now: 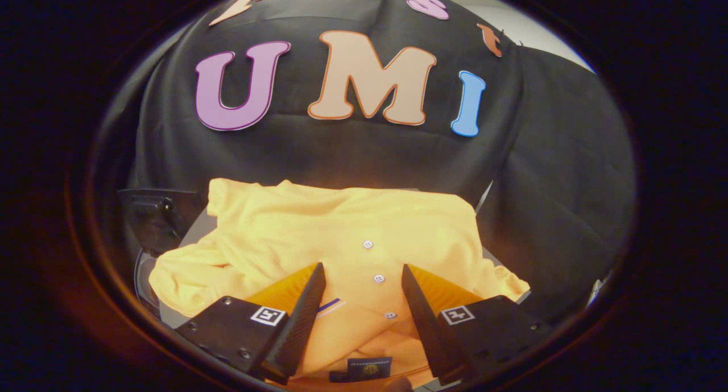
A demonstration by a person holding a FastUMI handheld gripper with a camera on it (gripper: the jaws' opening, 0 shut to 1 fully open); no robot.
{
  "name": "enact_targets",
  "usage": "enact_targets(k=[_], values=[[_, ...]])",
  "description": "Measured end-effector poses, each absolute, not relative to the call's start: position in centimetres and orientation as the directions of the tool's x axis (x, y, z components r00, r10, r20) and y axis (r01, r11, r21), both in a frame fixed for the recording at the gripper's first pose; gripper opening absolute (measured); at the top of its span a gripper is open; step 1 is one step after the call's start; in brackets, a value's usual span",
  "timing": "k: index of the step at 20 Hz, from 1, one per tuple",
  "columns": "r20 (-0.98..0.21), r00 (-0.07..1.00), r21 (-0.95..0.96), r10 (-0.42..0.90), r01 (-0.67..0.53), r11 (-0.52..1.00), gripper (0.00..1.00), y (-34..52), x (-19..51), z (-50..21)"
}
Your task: Put the clothes into the washing machine and then close the washing machine lid.
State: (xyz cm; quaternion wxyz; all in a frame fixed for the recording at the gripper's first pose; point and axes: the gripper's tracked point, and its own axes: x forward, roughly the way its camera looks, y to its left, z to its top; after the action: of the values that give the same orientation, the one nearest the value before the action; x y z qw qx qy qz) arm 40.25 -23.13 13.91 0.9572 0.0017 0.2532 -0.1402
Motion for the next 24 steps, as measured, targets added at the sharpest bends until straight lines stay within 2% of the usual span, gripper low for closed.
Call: enact_targets(k=[3, 4, 8, 10, 14, 17, 20, 24], values=[[-0.501, 0.838, 0.013, -0.216, 0.256, 0.967, 0.62, -22.2, 40.3, 13.4], [-0.493, 0.843, 0.013, -0.215, 0.254, 0.967, 0.50, -22.2, 40.3, 13.7], [-0.484, 0.836, -0.018, -0.258, 0.285, 0.958, 0.23, -22.3, 40.0, 13.8], [-0.484, 0.827, -0.058, -0.285, 0.295, 0.954, 0.16, -22.1, 40.0, 14.0], [-0.424, 0.834, -0.164, -0.353, 0.312, 0.936, 0.09, -21.9, 40.0, 14.8], [-0.416, 0.840, -0.126, -0.348, 0.326, 0.937, 0.06, -21.7, 40.0, 15.6], [-0.337, 0.870, -0.113, -0.359, 0.341, 0.933, 0.04, -21.2, 40.4, 18.7], [-0.319, 0.885, -0.123, -0.339, 0.317, 0.941, 0.04, -19.9, 40.6, 21.1]])
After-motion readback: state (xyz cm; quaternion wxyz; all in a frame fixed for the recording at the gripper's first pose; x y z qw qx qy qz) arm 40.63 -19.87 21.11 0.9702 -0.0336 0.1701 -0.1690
